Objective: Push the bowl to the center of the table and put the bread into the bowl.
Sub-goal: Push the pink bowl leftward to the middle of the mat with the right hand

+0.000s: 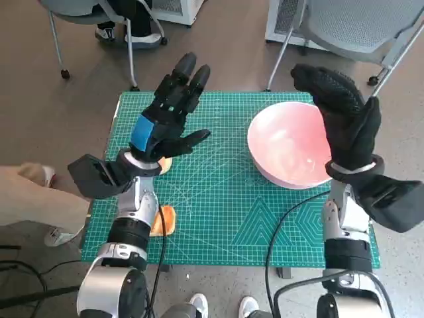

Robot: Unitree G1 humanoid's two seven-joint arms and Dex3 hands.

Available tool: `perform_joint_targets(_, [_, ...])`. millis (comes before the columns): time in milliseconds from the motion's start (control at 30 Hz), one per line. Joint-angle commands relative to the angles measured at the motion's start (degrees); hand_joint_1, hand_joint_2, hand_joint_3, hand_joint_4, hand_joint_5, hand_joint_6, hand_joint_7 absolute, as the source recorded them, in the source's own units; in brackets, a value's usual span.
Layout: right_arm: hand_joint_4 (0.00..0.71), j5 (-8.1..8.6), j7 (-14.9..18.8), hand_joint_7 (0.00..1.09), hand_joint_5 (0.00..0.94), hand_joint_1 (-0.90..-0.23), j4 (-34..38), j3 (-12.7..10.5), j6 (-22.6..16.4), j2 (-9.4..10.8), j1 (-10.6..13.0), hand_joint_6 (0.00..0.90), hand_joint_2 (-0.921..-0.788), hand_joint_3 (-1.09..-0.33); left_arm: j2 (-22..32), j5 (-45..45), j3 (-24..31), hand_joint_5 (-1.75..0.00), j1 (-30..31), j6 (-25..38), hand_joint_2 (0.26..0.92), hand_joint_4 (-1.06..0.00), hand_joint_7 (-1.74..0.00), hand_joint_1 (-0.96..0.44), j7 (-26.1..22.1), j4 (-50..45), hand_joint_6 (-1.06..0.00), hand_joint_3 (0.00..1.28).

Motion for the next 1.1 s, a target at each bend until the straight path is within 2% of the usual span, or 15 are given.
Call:
perform_joint_targets(33, [0.244, 0.30, 0.9, 0.53, 0.001, -0.626, 0.7, 0.0, 0.6, -0.3, 0.1, 0.091, -0.921, -0.718, 0.1, 0.5, -0.4, 0.00, 0.5, -0.2, 0.921, 0.00, 0.00, -0.35, 0.2, -0.7, -0.13, 0.25])
perform_joint_targets(133, [0.245, 0.73, 1.5, 0.53, 0.002, -0.628, 1.7, -0.7, 0.6, -1.2, -0.3, 0.092, -0.921, -0.716, 0.1, 0.5, -0.4, 0.00, 0.5, -0.5, 0.921, 0.00, 0.00, -0.35, 0.2, -0.4, -0.12, 0.25])
perform_joint_targets(267, [0.251, 1.38, 2.4, 0.52, 0.004, -0.631, 5.4, -2.8, 0.1, -3.6, -1.8, 0.105, -0.921, -0.708, 0.2, 0.5, -0.3, 0.00, 0.6, -1.0, 0.921, 0.00, 0.00, -0.35, 0.0, 0.1, -0.13, 0.25])
perform_joint_targets(400, [0.257, 0.95, 2.0, 0.49, 0.004, -0.631, 11.2, -5.3, -1.4, -6.5, -4.0, 0.129, -0.921, -0.700, 0.2, 0.5, -0.2, 0.00, 0.7, -1.3, 0.921, 0.00, 0.00, -0.36, 0.0, 0.4, -0.13, 0.25])
perform_joint_targets(533, [0.262, -0.71, -0.9, 0.46, 0.004, -0.643, 18.5, -7.4, -2.8, -9.6, -7.0, 0.147, -0.921, -0.694, 0.2, 0.6, -0.2, 0.00, 0.7, -1.7, 0.921, -0.01, 0.00, -0.36, 0.1, 0.6, -0.13, 0.25])
perform_joint_targets(667, [0.260, -3.26, -7.2, 0.45, 0.002, -0.661, 26.3, -8.7, -3.1, -12.9, -9.9, 0.155, -0.921, -0.692, 0.2, 0.6, -0.1, 0.00, 0.7, -2.0, 0.921, -0.01, 0.00, -0.37, 0.4, 0.9, -0.13, 0.25])
perform_joint_targets(733, [0.259, -4.04, -9.6, 0.44, 0.001, -0.673, 29.0, -9.1, -2.6, -13.8, -11.0, 0.158, -0.921, -0.692, 0.2, 0.7, -0.2, 0.00, 0.7, -2.2, 0.921, -0.01, 0.00, -0.37, 0.6, 1.1, -0.13, 0.25])
perform_joint_targets(833, [0.259, -4.23, -12.9, 0.40, 0.001, -0.681, 32.9, -10.0, 0.3, -15.1, -12.6, 0.177, -0.921, -0.693, 0.2, 0.9, -0.2, 0.00, 0.7, -2.4, 0.921, -0.01, 0.00, -0.37, 0.8, 1.2, -0.13, 0.25])
perform_joint_targets(1000, [0.246, -3.48, -14.4, 0.37, 0.000, -0.643, 36.5, -11.5, 5.3, -16.2, -14.0, 0.183, -0.921, -0.698, 0.3, 0.8, -0.2, 0.00, 0.8, -2.6, 0.921, -0.01, 0.00, -0.36, 0.9, 1.4, -0.13, 0.25])
perform_joint_targets(1100, [0.237, -3.73, -15.1, 0.35, 0.000, -0.614, 37.7, -12.1, 7.9, -16.7, -14.1, 0.186, -0.921, -0.710, 0.4, 0.8, -0.2, 0.00, 0.9, -2.6, 0.921, -0.01, 0.00, -0.37, 1.0, 1.2, -0.13, 0.25])
